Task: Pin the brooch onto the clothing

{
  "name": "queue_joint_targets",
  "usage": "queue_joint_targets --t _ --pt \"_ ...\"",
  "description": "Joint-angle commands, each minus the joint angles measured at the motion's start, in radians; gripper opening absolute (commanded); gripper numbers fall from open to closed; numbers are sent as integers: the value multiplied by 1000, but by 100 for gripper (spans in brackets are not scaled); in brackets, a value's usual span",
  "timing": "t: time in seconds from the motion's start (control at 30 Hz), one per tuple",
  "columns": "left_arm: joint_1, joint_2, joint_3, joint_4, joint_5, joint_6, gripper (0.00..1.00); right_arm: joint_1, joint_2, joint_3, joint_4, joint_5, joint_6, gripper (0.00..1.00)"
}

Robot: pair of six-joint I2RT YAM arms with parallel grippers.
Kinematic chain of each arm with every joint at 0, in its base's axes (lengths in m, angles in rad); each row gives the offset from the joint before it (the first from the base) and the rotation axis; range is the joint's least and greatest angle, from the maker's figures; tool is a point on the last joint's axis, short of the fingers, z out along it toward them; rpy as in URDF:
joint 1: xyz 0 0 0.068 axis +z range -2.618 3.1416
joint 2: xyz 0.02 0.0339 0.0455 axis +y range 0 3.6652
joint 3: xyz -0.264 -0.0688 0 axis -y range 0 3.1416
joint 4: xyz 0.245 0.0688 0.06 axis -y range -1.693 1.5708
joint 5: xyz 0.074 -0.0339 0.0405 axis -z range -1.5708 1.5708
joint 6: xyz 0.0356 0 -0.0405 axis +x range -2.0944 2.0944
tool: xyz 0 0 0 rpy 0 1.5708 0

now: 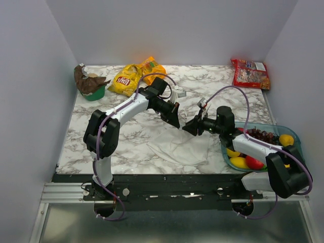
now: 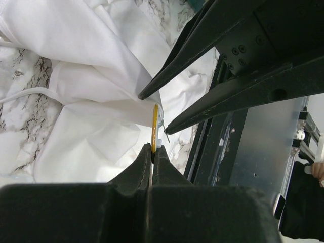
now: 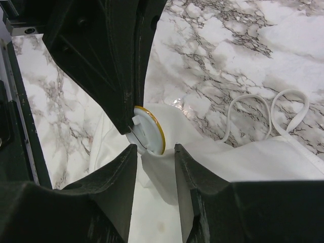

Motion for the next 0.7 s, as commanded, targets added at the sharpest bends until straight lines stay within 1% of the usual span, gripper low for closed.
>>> queue_joint_targets --t 0.0,0.67 --pt "-4 11 17 -6 33 11 0 -9 14 13 12 -24 0 43" --pt "-21 24 22 -20 27 21 0 -9 14 16 24 -21 2 41"
